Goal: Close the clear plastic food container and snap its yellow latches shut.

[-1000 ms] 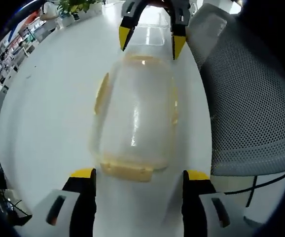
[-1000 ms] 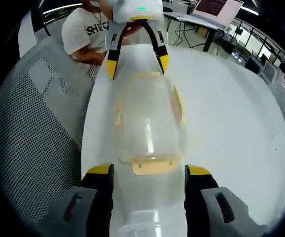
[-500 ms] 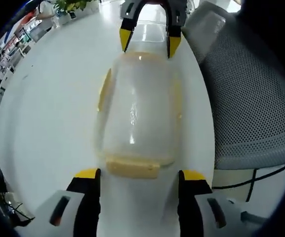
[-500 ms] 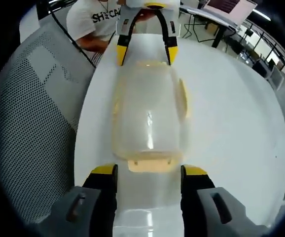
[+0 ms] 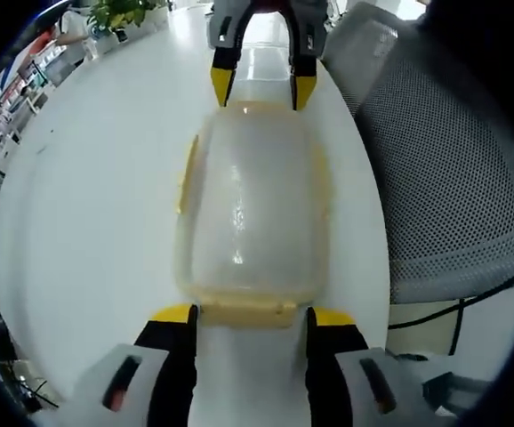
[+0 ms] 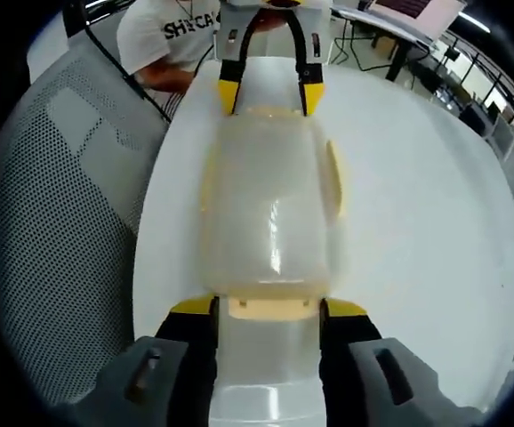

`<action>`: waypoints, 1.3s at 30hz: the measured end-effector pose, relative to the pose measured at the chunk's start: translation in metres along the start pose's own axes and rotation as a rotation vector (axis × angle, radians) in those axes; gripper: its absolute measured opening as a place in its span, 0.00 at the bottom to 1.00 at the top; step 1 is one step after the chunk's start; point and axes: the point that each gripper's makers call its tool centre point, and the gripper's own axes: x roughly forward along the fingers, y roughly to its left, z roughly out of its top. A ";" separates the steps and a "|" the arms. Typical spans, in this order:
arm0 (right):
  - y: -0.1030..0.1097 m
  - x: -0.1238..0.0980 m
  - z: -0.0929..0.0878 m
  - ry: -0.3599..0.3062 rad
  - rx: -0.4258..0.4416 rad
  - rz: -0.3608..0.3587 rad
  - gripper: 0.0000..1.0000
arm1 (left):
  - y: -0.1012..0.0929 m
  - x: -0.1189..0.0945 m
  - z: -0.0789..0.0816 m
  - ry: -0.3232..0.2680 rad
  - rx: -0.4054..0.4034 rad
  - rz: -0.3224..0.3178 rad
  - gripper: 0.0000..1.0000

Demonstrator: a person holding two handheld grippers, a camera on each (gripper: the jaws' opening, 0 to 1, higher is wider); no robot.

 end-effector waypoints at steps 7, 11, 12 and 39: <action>0.002 0.001 0.000 0.013 -0.005 0.010 0.38 | 0.000 0.000 0.001 0.001 0.008 -0.006 0.35; 0.001 0.001 0.000 0.015 0.010 0.022 0.38 | 0.000 0.000 0.001 0.006 0.006 -0.004 0.35; 0.000 0.001 0.000 0.015 0.014 0.025 0.37 | 0.000 0.000 0.001 0.008 0.004 -0.003 0.34; -0.005 0.004 0.000 0.195 -0.048 0.047 0.38 | -0.005 0.001 0.001 0.086 -0.026 0.004 0.35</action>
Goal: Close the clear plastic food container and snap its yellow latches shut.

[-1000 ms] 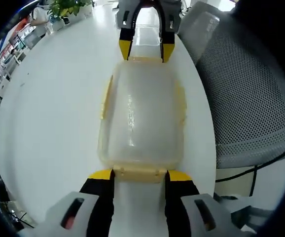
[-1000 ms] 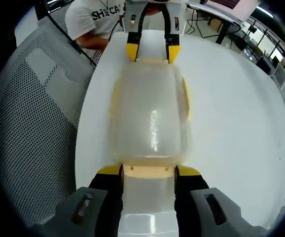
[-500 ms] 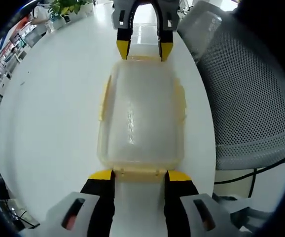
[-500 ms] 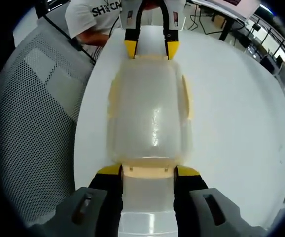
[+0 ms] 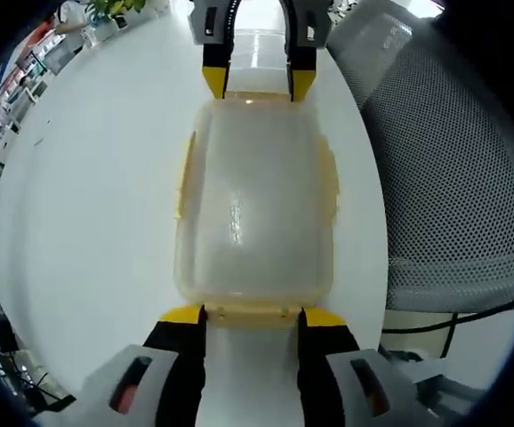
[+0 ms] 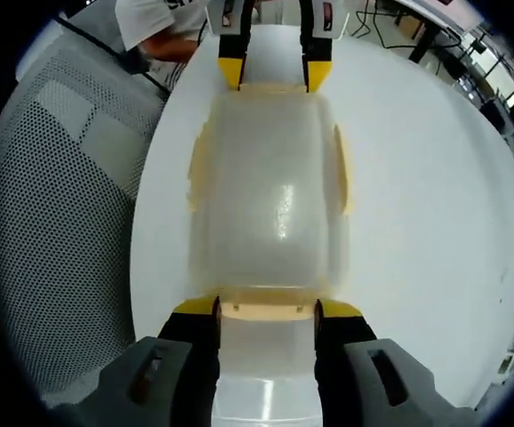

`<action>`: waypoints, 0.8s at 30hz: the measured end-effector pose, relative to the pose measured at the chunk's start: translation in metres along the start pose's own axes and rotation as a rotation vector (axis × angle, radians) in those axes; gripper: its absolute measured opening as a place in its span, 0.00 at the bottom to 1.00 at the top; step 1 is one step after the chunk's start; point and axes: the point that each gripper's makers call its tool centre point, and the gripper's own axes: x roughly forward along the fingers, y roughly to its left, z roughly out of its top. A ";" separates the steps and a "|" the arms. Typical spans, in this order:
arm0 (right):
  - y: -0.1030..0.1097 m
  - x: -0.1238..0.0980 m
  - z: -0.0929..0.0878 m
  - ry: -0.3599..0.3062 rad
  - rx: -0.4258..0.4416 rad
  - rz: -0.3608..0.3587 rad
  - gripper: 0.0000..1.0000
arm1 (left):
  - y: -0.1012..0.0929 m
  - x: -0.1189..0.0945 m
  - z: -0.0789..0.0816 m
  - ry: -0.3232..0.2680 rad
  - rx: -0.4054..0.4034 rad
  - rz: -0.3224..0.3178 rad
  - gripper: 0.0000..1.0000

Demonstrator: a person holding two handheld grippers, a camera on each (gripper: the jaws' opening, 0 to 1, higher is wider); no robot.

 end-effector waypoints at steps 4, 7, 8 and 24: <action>0.000 -0.001 -0.002 -0.013 0.001 0.000 0.38 | 0.000 -0.001 0.000 -0.020 -0.006 0.002 0.35; 0.000 -0.001 -0.001 -0.024 -0.003 0.001 0.37 | 0.000 -0.001 0.001 -0.016 -0.003 0.001 0.35; 0.000 -0.001 -0.001 -0.029 0.000 0.002 0.37 | 0.000 -0.001 0.001 -0.012 0.001 0.001 0.34; 0.001 -0.016 -0.004 -0.071 -0.028 -0.004 0.36 | -0.006 -0.013 0.008 -0.057 -0.026 0.009 0.34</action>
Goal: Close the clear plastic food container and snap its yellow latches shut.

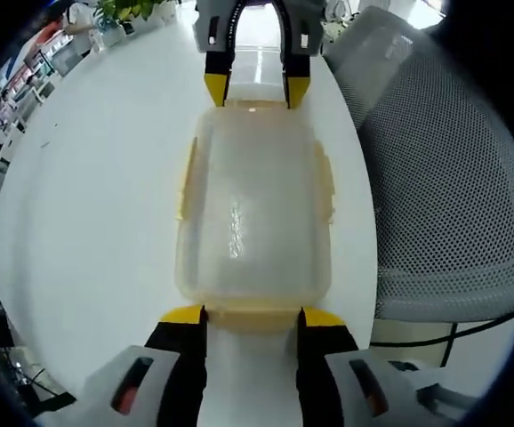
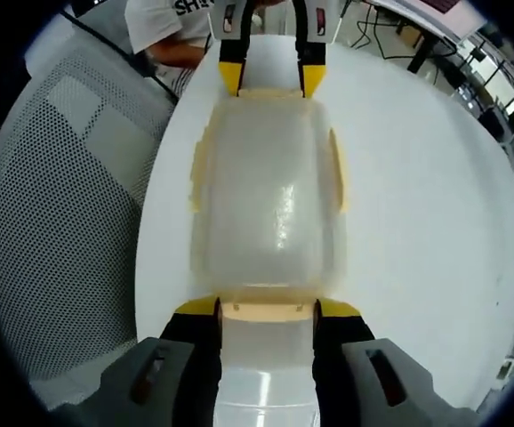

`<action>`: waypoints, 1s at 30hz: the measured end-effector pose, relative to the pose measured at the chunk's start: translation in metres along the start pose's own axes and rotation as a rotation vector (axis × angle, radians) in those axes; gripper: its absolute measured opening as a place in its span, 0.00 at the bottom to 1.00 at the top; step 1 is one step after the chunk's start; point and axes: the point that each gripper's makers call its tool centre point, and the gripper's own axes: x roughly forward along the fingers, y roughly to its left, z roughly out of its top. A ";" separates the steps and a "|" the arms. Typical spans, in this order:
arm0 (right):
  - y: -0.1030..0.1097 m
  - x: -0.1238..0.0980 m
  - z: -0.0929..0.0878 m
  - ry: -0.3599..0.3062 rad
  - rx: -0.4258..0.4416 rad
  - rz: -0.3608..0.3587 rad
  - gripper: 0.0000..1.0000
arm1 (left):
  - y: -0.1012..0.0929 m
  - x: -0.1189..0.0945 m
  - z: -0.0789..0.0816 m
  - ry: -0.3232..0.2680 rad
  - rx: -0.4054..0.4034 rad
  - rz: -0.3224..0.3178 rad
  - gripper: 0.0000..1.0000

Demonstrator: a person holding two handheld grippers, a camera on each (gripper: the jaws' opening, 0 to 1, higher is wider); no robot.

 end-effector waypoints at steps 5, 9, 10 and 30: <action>0.002 -0.009 0.006 -0.030 0.005 0.015 0.36 | -0.001 -0.010 0.000 -0.006 -0.001 -0.004 0.34; 0.003 -0.013 0.009 -0.040 0.002 0.013 0.36 | -0.003 -0.018 0.002 -0.015 -0.009 0.000 0.34; 0.003 -0.014 0.009 -0.043 0.003 0.015 0.36 | -0.003 -0.020 0.002 -0.016 -0.009 0.000 0.34; 0.001 -0.040 0.019 -0.050 0.005 0.019 0.36 | 0.001 -0.046 0.008 -0.028 -0.005 -0.006 0.34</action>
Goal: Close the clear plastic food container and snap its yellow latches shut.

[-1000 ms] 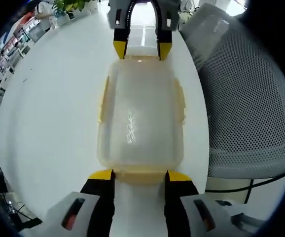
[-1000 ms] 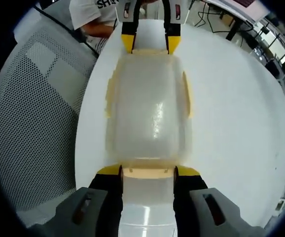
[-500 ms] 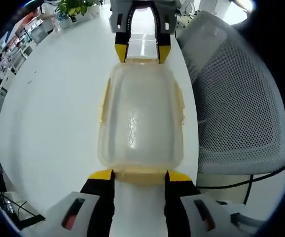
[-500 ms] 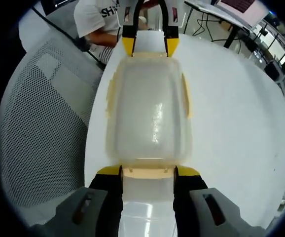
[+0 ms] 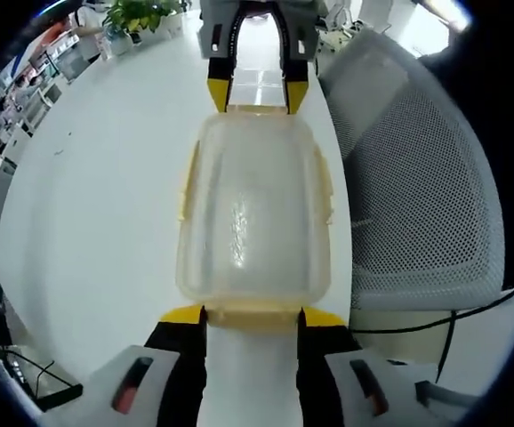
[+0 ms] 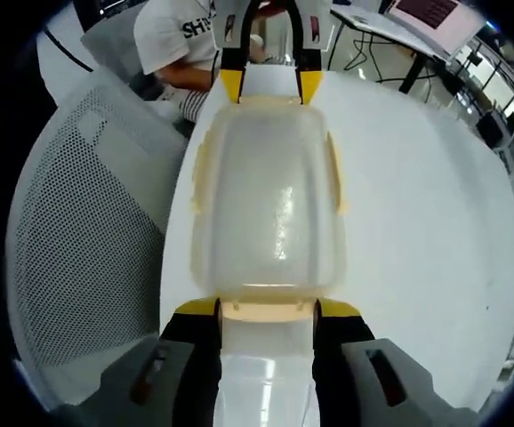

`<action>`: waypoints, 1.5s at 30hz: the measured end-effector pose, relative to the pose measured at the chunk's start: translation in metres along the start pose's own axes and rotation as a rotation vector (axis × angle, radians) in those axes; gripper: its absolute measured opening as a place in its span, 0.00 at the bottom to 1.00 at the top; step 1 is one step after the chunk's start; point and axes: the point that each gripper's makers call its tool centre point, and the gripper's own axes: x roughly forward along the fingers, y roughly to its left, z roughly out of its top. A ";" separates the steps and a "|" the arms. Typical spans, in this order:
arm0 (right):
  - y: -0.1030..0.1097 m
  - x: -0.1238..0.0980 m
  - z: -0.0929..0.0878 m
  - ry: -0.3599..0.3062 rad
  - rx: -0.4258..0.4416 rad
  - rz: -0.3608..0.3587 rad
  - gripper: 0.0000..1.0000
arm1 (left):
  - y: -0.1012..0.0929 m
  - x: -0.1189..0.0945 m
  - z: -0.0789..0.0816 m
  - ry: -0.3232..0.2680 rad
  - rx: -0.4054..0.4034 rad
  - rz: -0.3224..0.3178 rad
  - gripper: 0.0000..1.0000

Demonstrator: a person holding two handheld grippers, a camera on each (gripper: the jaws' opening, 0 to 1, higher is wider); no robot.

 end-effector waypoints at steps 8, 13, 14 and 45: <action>-0.001 -0.006 0.002 -0.006 0.001 -0.008 0.36 | 0.001 -0.006 0.002 -0.001 -0.003 0.002 0.34; 0.001 -0.008 0.003 0.002 -0.006 -0.006 0.36 | -0.002 -0.007 0.002 0.003 -0.007 -0.002 0.34; 0.001 -0.008 0.002 0.002 -0.006 -0.005 0.36 | -0.002 -0.007 0.002 0.004 -0.006 -0.003 0.34; -0.003 -0.017 -0.012 0.005 -0.017 0.009 0.36 | -0.001 -0.003 0.018 -0.007 -0.036 -0.003 0.34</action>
